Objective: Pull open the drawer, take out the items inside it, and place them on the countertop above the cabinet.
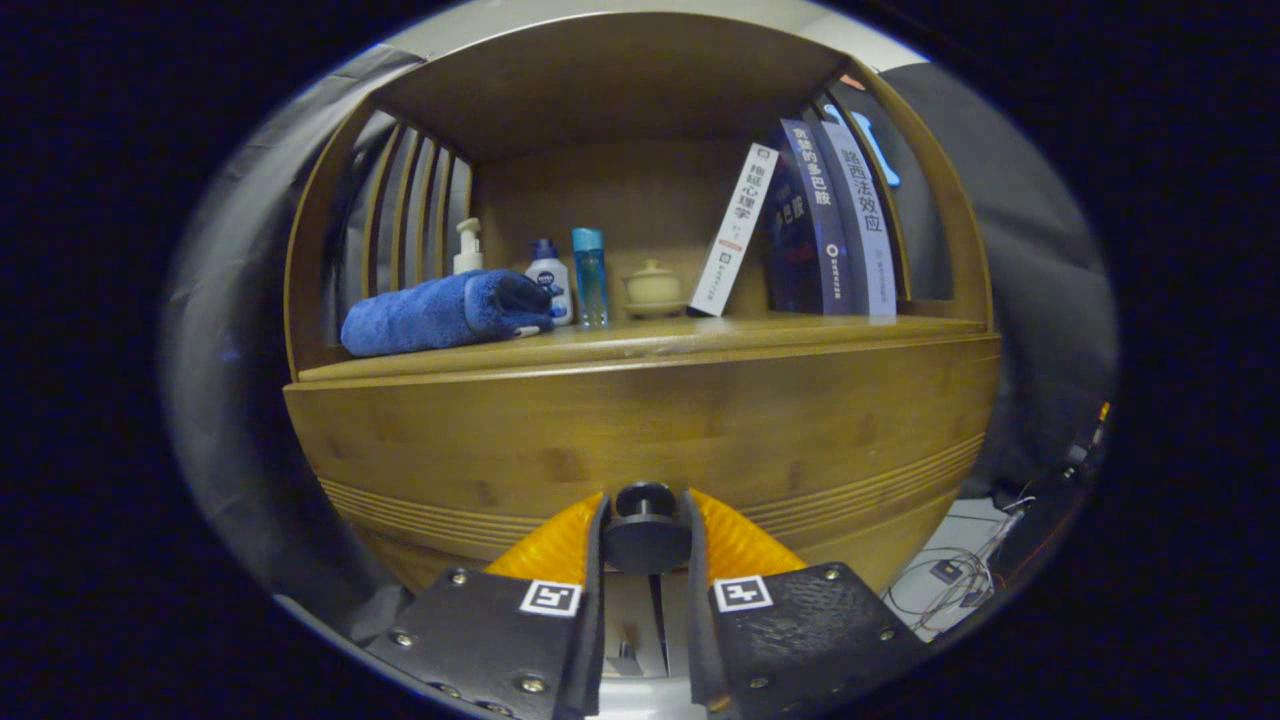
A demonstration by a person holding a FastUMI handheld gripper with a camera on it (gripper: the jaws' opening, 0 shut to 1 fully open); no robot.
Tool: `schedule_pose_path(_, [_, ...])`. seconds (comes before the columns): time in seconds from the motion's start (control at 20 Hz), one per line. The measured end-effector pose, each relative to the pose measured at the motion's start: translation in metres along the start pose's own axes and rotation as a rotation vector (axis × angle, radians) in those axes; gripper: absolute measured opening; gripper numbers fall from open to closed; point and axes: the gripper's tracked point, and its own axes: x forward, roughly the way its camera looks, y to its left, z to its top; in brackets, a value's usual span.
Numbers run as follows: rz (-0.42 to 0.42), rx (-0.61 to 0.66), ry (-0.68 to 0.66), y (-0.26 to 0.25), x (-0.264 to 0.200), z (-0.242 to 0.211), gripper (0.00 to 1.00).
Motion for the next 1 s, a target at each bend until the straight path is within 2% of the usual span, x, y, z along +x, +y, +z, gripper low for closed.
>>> schedule_pose_path(0.25, [-0.025,-0.007,0.018,-0.005,-0.044,-0.009,0.34])
schedule_pose_path(0.65, [-0.010,-0.011,0.039,-0.011,-0.117,-0.026,0.34])
schedule_pose_path(1.0, [-0.029,-0.010,0.031,-0.021,-0.175,-0.042,0.34])
